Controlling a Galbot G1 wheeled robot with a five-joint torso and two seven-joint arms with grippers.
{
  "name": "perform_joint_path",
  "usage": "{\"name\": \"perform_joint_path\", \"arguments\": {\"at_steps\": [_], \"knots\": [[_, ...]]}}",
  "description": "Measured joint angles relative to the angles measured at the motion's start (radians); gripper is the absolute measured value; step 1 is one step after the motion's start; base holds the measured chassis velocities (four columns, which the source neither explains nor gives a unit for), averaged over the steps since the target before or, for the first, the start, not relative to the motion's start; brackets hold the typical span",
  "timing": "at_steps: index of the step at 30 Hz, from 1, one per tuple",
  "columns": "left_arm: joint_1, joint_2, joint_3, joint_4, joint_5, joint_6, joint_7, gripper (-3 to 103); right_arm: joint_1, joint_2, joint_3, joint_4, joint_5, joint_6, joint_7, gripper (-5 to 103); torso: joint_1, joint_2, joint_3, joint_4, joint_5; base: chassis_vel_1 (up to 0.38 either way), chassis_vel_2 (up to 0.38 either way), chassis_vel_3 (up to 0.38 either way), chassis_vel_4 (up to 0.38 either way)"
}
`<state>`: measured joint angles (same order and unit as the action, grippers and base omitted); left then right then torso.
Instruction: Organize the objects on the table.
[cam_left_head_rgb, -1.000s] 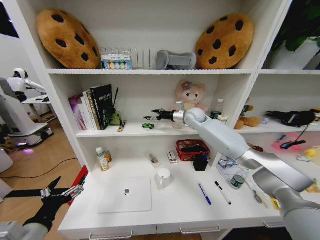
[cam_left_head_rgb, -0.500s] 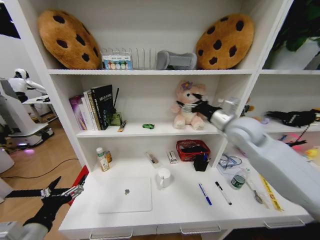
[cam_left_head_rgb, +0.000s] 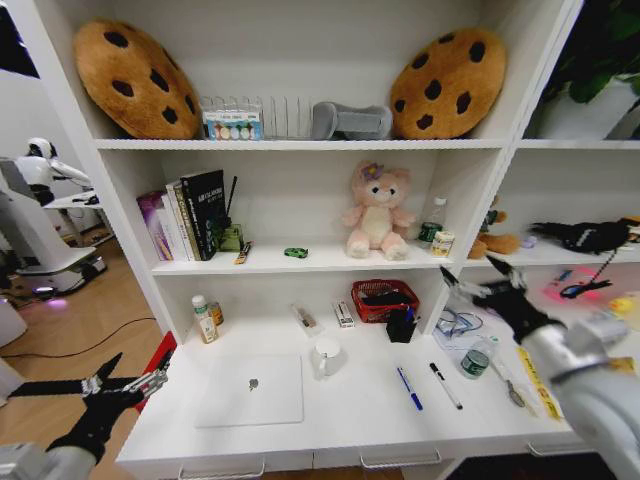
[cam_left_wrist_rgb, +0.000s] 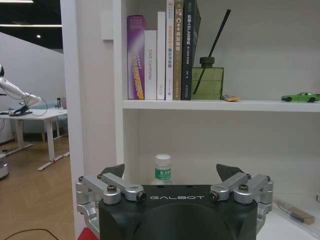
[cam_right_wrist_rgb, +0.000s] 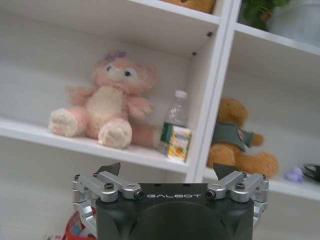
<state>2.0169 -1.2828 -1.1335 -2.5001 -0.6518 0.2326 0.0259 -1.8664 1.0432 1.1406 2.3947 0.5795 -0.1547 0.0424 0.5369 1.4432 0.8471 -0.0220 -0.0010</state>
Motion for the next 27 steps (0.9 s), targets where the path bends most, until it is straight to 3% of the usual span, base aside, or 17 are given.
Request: {"name": "perform_joint_path", "arguments": {"at_steps": [2, 3, 5, 8, 16, 27], "knots": [[0.0, 0.0, 0.0, 0.0, 0.0, 0.0, 0.0, 100, -0.032, 0.142, -0.083, -0.021, -0.07, 0.064, 0.014, 100, 0.0, 0.0, 0.0, 0.0005, 0.0012, 0.0, 0.0, 0.0, 0.0], [0.0, 0.0, 0.0, 0.0, 0.0, 0.0, 0.0, 100, -0.032, 0.142, -0.083, -0.021, -0.07, 0.064, 0.014, 100, 0.0, 0.0, 0.0, 0.0005, 0.0012, 0.0, 0.0, 0.0, 0.0], [0.0, 0.0, 0.0, 0.0, 0.0, 0.0, 0.0, 100, -0.048, 0.218, -0.167, -0.041, -0.11, 0.103, 0.013, 100, 0.0, 0.0, 0.0, 0.0003, 0.0007, 0.0, 0.0, 0.0, 0.0], [0.0, 0.0, 0.0, 0.0, 0.0, 0.0, 0.0, 100, -0.035, 0.25, -0.251, -0.079, -0.11, 0.152, 0.024, 100, 0.0, 0.0, 0.0, 0.0004, 0.001, 0.0, 0.0, 0.0, 0.0], [0.0, 0.0, 0.0, 0.0, 0.0, 0.0, 0.0, 100, -0.013, 0.267, -0.32, -0.105, -0.102, 0.178, 0.037, 100, 0.0, 0.0, 0.0, 0.0002, 0.0009, 0.0, 0.0, 0.0, 0.0], [0.0, 0.0, 0.0, 0.0, 0.0, 0.0, 0.0, 100, 0.02, 0.255, -0.347, -0.13, -0.107, 0.149, 0.014, 100, 0.0, 0.0, 0.0, 0.0004, 0.0009, -0.009, -0.008, 0.01, 0.006]]}}
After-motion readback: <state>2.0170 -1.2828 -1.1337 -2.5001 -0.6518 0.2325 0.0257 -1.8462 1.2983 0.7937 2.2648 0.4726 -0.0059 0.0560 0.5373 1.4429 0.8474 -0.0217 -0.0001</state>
